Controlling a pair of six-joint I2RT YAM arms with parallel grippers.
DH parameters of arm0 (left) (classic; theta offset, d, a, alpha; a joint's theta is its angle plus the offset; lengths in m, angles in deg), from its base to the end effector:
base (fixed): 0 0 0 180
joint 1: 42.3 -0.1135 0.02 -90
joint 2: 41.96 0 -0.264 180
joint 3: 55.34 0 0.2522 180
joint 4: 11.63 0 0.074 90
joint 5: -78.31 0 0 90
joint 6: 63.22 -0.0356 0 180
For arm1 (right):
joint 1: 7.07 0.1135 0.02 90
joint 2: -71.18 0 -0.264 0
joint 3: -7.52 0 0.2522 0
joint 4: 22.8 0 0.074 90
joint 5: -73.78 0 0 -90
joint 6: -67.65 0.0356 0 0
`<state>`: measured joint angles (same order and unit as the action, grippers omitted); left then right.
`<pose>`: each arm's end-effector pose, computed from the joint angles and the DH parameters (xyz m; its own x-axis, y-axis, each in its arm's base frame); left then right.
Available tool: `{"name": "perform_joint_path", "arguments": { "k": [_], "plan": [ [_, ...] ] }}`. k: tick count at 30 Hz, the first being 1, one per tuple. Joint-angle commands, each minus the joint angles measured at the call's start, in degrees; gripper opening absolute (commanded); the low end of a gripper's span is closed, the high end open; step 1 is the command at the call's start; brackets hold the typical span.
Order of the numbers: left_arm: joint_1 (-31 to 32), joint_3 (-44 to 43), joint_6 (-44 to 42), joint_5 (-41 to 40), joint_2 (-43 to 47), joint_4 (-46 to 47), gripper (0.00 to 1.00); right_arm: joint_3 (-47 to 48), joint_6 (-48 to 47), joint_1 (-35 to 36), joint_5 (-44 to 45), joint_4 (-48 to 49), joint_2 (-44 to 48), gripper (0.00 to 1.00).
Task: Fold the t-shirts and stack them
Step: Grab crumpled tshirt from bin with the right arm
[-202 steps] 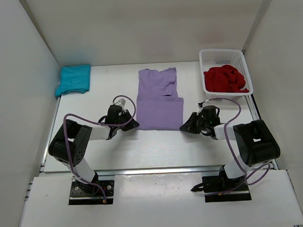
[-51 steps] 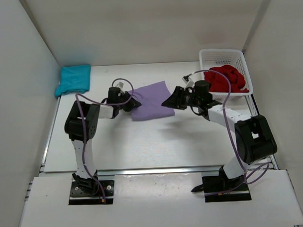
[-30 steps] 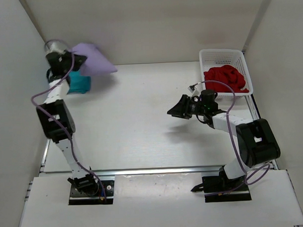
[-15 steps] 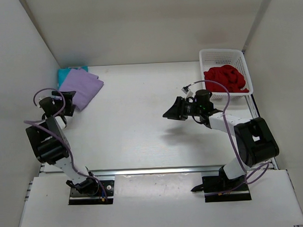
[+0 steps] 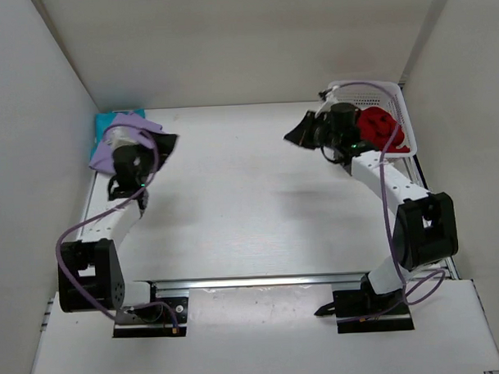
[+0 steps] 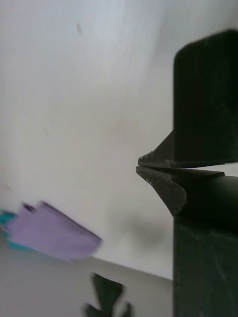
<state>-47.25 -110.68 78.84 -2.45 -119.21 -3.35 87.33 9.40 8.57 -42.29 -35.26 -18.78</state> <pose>0.3012 0.0203 0.2512 -0.1998 -0.7986 -0.5677 -0.1419 0.5968 -0.7897 0.3481 0.1137 0.2923 -0.6478 0.3095 -0.6961 -0.3433 0.6971 0.6294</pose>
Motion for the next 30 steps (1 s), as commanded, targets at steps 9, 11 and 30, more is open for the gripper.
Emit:
{"name": "perform_joint_path", "arguments": {
  "k": [9, 11, 30],
  "plan": [
    [44.4, -4.4, -11.9, 4.0, -6.0, 4.0, 0.99, 24.9, -14.7, -21.5, 24.9, -23.7, -15.9, 0.30],
    [45.6, -2.8, -11.0, 6.8, -8.0, 4.8, 0.99, 30.4, -17.1, -22.4, 24.1, -26.5, -20.3, 0.42],
    [48.1, 6.1, -8.7, 14.1, -12.8, 12.1, 0.52, 78.9, -19.7, -22.9, 33.6, -52.1, -53.5, 0.00]
  ]
}}
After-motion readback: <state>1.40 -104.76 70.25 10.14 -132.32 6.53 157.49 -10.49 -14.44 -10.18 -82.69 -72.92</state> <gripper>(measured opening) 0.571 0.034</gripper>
